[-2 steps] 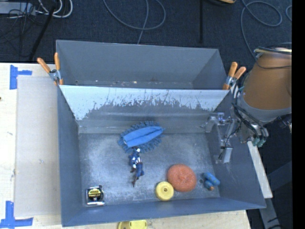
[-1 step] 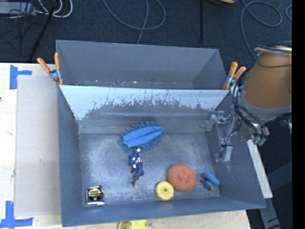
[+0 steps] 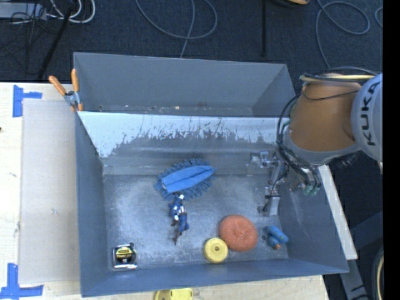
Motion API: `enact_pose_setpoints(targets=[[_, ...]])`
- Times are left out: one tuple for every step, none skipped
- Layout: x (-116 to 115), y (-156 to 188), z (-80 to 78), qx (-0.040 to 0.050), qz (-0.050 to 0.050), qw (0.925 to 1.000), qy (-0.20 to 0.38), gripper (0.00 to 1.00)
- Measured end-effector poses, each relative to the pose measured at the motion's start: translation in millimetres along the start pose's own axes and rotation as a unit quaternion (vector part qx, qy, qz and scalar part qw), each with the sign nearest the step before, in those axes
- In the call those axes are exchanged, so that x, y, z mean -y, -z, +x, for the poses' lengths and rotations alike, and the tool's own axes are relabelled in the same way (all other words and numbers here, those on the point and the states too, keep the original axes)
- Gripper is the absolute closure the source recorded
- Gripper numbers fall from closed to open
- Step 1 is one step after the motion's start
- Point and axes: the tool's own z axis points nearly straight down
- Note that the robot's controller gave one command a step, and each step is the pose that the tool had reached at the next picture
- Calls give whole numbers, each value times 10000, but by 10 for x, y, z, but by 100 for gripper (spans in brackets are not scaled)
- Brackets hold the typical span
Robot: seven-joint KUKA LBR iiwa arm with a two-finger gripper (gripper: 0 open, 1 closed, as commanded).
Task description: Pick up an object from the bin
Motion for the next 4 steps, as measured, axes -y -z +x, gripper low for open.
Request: enact_pose_setpoints(targets=[[-85,-418,146,-38,-23,9999,149,0],[-268,-566,313,-43,-7,9999,159,0],[-386,-860,381,-38,-14,9972,750,0],[-382,-983,566,-71,-12,10000,54,100]])
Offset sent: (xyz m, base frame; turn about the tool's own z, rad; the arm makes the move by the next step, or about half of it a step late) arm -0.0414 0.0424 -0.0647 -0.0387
